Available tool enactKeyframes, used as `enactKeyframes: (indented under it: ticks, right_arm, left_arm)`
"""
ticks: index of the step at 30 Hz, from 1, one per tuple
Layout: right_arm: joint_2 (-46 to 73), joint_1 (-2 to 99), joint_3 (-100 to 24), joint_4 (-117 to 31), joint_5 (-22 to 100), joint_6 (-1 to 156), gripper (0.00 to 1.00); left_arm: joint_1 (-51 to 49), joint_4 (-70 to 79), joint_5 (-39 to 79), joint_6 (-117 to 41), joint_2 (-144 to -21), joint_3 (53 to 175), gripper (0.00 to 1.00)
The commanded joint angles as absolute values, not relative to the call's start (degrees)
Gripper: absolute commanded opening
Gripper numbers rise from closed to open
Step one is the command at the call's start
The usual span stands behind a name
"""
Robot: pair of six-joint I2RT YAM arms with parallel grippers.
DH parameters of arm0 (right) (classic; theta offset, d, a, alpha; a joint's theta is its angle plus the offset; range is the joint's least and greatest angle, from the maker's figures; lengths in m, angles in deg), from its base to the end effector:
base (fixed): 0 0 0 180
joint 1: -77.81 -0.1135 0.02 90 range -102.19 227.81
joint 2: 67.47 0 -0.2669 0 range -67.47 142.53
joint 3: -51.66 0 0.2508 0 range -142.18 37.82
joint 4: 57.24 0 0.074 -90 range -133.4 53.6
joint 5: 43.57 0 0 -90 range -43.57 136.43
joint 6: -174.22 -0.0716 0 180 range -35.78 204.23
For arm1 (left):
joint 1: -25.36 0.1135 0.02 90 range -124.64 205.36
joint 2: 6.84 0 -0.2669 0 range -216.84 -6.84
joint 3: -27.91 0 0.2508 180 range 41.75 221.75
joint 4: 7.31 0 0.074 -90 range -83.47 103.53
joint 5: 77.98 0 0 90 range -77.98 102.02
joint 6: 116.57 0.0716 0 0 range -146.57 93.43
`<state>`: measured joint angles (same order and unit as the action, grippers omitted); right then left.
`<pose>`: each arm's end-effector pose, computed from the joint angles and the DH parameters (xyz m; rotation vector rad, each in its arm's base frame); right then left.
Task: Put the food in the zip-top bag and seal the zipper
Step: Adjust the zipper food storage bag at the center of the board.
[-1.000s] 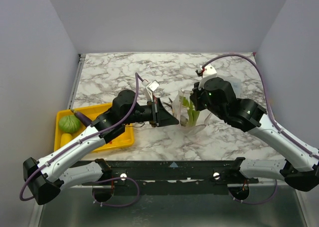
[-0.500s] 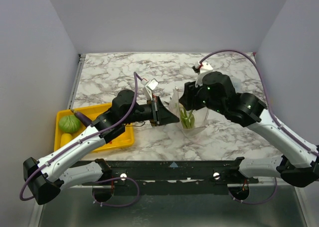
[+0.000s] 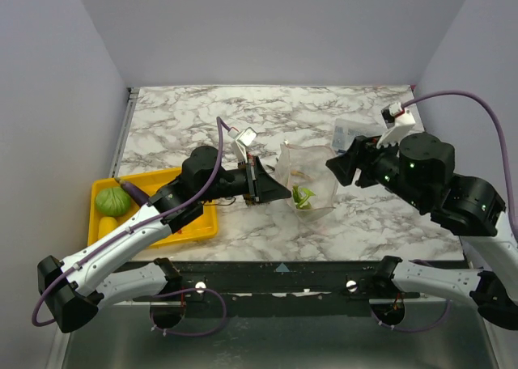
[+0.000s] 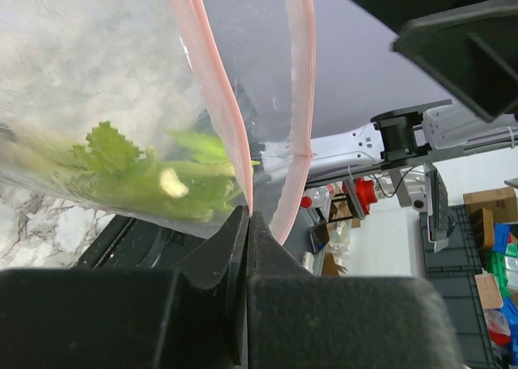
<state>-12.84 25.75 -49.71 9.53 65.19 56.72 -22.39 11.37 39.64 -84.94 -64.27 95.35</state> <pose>0.1231 0.1204 0.4652 -0.1933 1.9412 0.6217 0.1497 -0.2142 0.3613 0.2379 2.0514 -1.6859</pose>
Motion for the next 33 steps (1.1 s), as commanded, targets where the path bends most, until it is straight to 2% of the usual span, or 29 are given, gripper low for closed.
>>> enactKeyframes:
  ticks: [1,4,7,13,14,19,23,26,33]
  right_arm:
    - [-11.8,25.9,-47.4,15.3,70.4,52.8,0.65]
    - [-11.4,25.9,-46.8,16.6,69.6,51.8,0.63]
    - [-11.6,25.9,-44.3,16.0,68.3,51.1,0.55]
    - [-12.1,25.8,-46.0,15.0,70.9,51.7,0.05]
    - [-12.5,25.8,-48.0,15.4,72.9,51.6,0.01]
    - [-11.8,25.9,-58.9,21.6,83.5,51.8,0.01]
    - [-7.5,25.8,-66.0,30.5,89.1,51.1,0.01]
    - [-4.9,25.9,-65.8,31.8,91.9,50.3,0.01]
    - [1.2,27.3,-57.1,23.1,94.4,52.8,0.01]
  left_arm:
    - [-22.6,10.4,38.8,-85.2,-63.3,96.3,0.00]
    - [-22.6,10.3,38.9,-85.4,-63.4,96.3,0.00]
    - [-22.6,10.1,38.8,-85.8,-63.4,96.4,0.00]
    - [-22.6,7.2,39.8,-88.4,-65.8,98.6,0.00]
    - [-22.8,6.8,40.7,-89.0,-66.9,99.8,0.00]
    - [-24.1,2.7,42.9,-92.9,-74.1,106.4,0.00]
    - [-25.3,-4.7,44.6,-104.2,-79.7,109.1,0.00]
    - [-25.8,-7.1,43.2,-110.6,-81.3,107.8,0.00]
    - [-25.3,-6.2,32.6,-119.3,-76.4,96.1,0.00]
